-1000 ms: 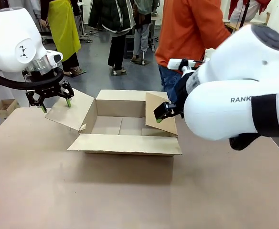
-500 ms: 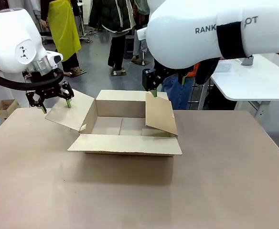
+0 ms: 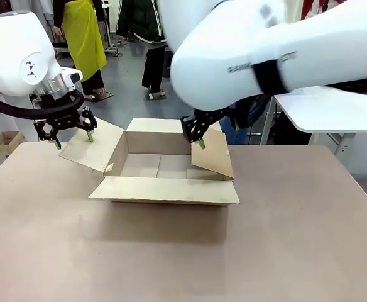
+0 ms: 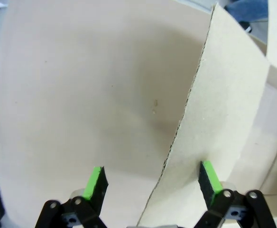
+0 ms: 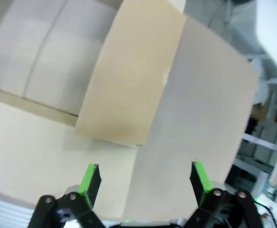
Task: Pack the gift set into the box.
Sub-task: Place both hands on the side flaps of the Package Box and spread them outward.
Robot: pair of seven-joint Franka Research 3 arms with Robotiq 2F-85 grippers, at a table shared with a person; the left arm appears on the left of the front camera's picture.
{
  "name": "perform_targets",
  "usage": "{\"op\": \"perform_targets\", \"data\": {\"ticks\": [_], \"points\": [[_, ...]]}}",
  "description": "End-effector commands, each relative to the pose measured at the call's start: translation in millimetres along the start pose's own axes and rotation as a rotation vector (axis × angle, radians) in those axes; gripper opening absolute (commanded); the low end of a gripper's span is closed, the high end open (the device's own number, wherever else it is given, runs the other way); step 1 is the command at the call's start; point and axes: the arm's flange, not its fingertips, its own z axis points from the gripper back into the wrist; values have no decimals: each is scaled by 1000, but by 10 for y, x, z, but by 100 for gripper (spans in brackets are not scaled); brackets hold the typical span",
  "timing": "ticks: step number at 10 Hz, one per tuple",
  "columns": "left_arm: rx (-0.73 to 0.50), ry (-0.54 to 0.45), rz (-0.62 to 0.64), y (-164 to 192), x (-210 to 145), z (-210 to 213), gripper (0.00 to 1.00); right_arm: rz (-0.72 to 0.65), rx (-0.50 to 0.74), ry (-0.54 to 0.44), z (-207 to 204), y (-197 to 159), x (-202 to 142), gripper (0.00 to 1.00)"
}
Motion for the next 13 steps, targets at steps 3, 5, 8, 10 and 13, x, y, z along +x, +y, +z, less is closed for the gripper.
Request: {"op": "perform_targets", "data": {"ticks": [3, 5, 8, 10, 13], "points": [[24, -8, 13, -5, -20, 22, 100, -153, -27, 96, -473, 559, 793, 100], [24, -8, 13, -5, -20, 22, 100, -213, -79, 110, -772, 665, 842, 100], [24, -8, 13, -5, -20, 22, 100, -323, -212, 142, -916, 558, 847, 100], [24, -8, 13, -5, -20, 22, 100, -374, -237, 152, -961, 408, 804, 100], [24, -8, 13, -5, -20, 22, 100, -445, -202, 146, -848, -39, 605, 100]]}}
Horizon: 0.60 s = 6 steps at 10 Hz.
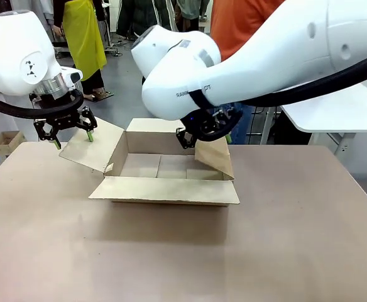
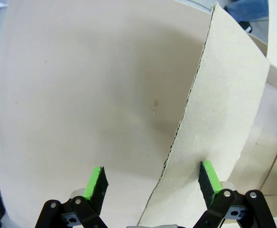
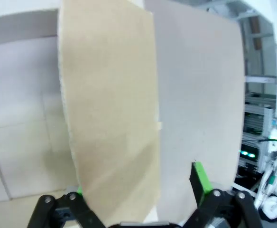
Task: Pack the gift set into the box.
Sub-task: Place both hands on the side flaps of the Package Box and spread them outward.
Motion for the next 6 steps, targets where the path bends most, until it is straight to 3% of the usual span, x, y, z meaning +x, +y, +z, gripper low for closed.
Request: {"op": "perform_targets", "data": {"ticks": [1, 6], "points": [[24, -8, 12, -5, -21, 19, 100, -76, 14, -8, -40, -374, -155, 100], [24, -8, 12, -5, -21, 19, 100, -146, 175, 37, -323, -1280, -293, 100]]}}
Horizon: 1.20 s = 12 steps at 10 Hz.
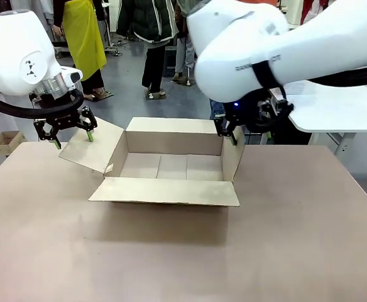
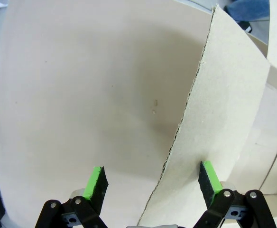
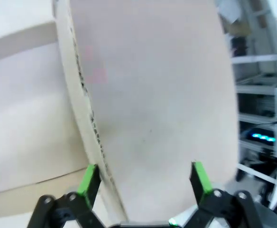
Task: Pack the gift set into the box.
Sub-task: Place both hands on the side flaps of the Package Box and spread them outward.
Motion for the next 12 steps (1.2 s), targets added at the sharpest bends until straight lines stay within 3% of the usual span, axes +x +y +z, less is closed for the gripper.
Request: {"op": "perform_targets", "data": {"ticks": [1, 2, 5, 6, 12], "points": [[24, -7, 13, -3, -21, 16, 100, 9, 155, 7, -244, -357, -117, 100], [24, -7, 13, -3, -21, 16, 100, 33, 258, 28, -375, -544, -77, 100], [24, -7, 13, -3, -21, 16, 100, 12, 414, 94, -805, -966, -75, 100], [24, -7, 13, -3, -21, 16, 100, -32, 257, 41, -496, -678, 17, 100], [24, -7, 13, -3, -21, 16, 100, -32, 257, 41, -496, -678, 17, 100]]}}
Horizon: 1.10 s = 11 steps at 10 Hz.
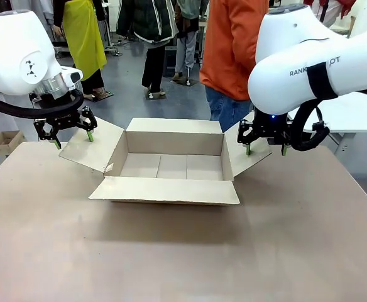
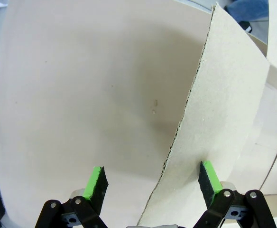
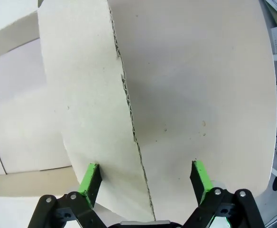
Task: Pack the gift set into the box.
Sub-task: Place both hands on the side flaps of the Package Box and spread them outward, then lift both hands away from the flaps of the Package Box.
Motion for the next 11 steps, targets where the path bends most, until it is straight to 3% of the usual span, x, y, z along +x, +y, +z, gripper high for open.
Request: {"op": "perform_targets", "data": {"ticks": [1, 11], "points": [[24, -8, 13, -2, -21, 18, 100, -22, -28, -14, 4, 6, 48, 100], [24, -8, 13, -2, -21, 18, 100, -22, -28, -14, 4, 6, 48, 100]]}}
